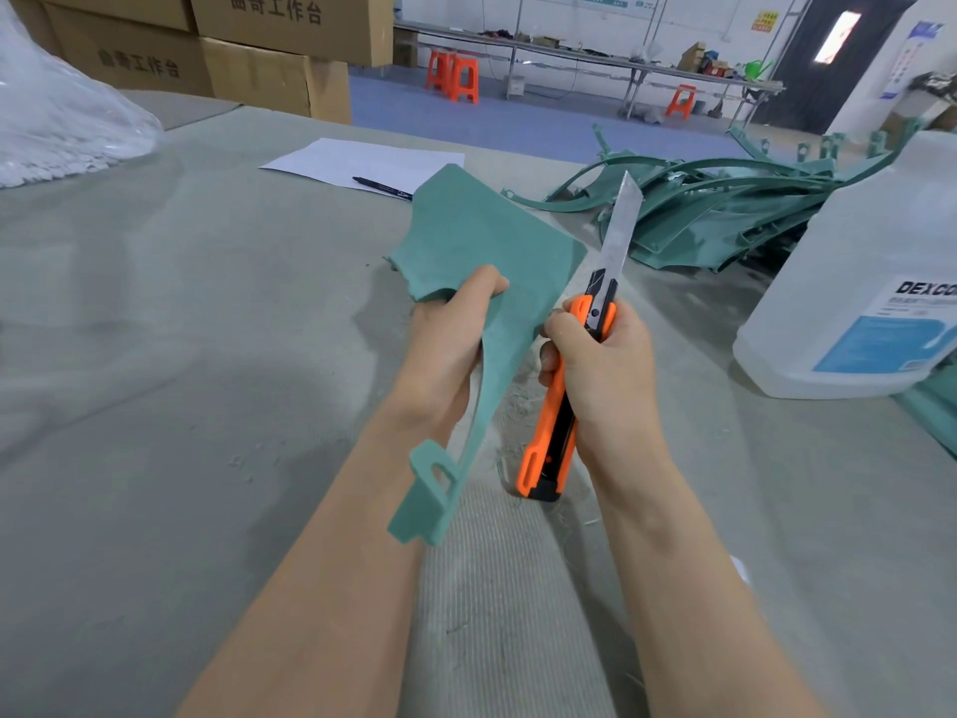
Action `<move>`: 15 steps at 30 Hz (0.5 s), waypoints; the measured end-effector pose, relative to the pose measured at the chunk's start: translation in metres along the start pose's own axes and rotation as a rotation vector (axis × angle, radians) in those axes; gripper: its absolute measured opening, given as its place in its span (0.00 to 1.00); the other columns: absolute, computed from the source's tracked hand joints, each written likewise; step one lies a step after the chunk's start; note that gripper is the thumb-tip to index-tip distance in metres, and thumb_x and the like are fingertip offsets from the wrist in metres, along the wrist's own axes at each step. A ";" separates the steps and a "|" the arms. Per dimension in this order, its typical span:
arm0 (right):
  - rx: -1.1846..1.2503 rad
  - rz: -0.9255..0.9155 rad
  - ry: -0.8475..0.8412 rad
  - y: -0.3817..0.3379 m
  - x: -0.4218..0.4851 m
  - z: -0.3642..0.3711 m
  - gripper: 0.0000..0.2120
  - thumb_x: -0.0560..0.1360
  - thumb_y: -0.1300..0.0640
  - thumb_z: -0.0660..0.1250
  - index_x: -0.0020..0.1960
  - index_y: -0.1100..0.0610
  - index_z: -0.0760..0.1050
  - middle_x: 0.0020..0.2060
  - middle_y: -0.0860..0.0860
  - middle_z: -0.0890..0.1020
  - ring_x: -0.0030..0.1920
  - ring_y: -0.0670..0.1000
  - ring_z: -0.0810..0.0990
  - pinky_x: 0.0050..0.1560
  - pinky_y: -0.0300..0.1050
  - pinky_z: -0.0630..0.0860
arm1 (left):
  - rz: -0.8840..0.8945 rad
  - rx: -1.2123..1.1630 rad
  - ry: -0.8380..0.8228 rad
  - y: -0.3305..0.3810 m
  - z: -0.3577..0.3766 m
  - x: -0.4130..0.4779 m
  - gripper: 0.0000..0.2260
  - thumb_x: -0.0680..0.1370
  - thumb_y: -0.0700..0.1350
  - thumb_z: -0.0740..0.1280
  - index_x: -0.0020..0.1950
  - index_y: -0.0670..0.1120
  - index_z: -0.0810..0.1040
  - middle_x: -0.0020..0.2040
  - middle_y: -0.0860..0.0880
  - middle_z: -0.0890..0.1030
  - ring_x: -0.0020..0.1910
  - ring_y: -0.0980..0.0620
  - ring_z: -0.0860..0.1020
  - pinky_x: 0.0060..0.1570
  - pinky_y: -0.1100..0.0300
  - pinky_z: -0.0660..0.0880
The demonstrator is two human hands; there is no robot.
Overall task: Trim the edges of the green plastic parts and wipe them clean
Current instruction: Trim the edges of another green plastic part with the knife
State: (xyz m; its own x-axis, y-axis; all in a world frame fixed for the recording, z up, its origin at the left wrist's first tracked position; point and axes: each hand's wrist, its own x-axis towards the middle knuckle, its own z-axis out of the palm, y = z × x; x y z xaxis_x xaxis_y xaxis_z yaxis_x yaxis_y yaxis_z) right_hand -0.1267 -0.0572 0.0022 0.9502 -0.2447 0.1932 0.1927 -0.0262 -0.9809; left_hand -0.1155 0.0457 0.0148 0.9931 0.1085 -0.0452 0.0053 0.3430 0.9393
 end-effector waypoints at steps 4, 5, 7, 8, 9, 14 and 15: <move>0.010 0.012 0.013 0.002 0.002 -0.001 0.09 0.73 0.67 0.64 0.40 0.56 0.68 0.33 0.58 0.70 0.31 0.53 0.69 0.30 0.43 0.71 | 0.029 -0.141 0.043 0.000 -0.003 0.001 0.05 0.76 0.38 0.62 0.42 0.44 0.68 0.34 0.48 0.68 0.28 0.55 0.68 0.26 0.67 0.67; 0.011 0.017 0.013 0.003 0.003 -0.001 0.08 0.73 0.66 0.64 0.40 0.56 0.68 0.34 0.57 0.70 0.32 0.53 0.68 0.31 0.44 0.70 | 0.035 -0.186 0.041 0.000 -0.004 0.003 0.05 0.76 0.38 0.61 0.43 0.43 0.67 0.34 0.48 0.67 0.29 0.54 0.67 0.29 0.64 0.67; 0.003 0.026 0.010 0.004 0.003 -0.001 0.08 0.73 0.65 0.64 0.40 0.56 0.68 0.35 0.57 0.71 0.34 0.54 0.69 0.31 0.44 0.71 | 0.031 -0.236 0.022 -0.001 -0.008 0.007 0.04 0.76 0.38 0.61 0.46 0.43 0.66 0.37 0.46 0.66 0.35 0.52 0.66 0.38 0.58 0.66; -0.006 0.026 0.011 0.004 0.003 -0.001 0.08 0.73 0.65 0.65 0.40 0.55 0.68 0.36 0.57 0.71 0.34 0.54 0.70 0.31 0.44 0.72 | 0.017 -0.263 0.013 -0.001 -0.009 0.008 0.04 0.76 0.38 0.62 0.47 0.43 0.66 0.40 0.44 0.66 0.38 0.51 0.67 0.41 0.57 0.66; -0.018 0.022 0.009 0.004 0.003 -0.001 0.08 0.73 0.64 0.66 0.40 0.55 0.68 0.36 0.57 0.71 0.34 0.54 0.70 0.30 0.43 0.73 | 0.001 -0.295 0.006 -0.002 -0.010 0.008 0.04 0.76 0.38 0.62 0.48 0.43 0.67 0.42 0.43 0.66 0.41 0.49 0.67 0.44 0.55 0.67; -0.096 -0.031 -0.002 0.001 0.004 -0.005 0.13 0.80 0.49 0.63 0.45 0.59 0.71 0.38 0.56 0.78 0.29 0.51 0.73 0.29 0.44 0.73 | -0.050 -0.489 -0.064 -0.002 -0.011 0.008 0.08 0.77 0.37 0.62 0.38 0.43 0.73 0.37 0.45 0.73 0.34 0.51 0.73 0.36 0.61 0.73; -0.137 -0.063 0.007 0.000 0.005 -0.007 0.17 0.81 0.47 0.60 0.45 0.61 0.72 0.36 0.54 0.78 0.28 0.51 0.73 0.29 0.44 0.73 | -0.093 -0.553 -0.054 -0.001 -0.011 0.009 0.07 0.76 0.37 0.62 0.38 0.42 0.74 0.35 0.45 0.75 0.32 0.51 0.74 0.33 0.63 0.75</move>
State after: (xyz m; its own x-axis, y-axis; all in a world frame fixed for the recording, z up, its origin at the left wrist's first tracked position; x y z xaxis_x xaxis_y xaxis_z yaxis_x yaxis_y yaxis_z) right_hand -0.1236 -0.0652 0.0027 0.9353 -0.2456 0.2548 0.2162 -0.1734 -0.9608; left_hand -0.1081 0.0568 0.0102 0.9960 0.0114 -0.0881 0.0453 0.7884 0.6135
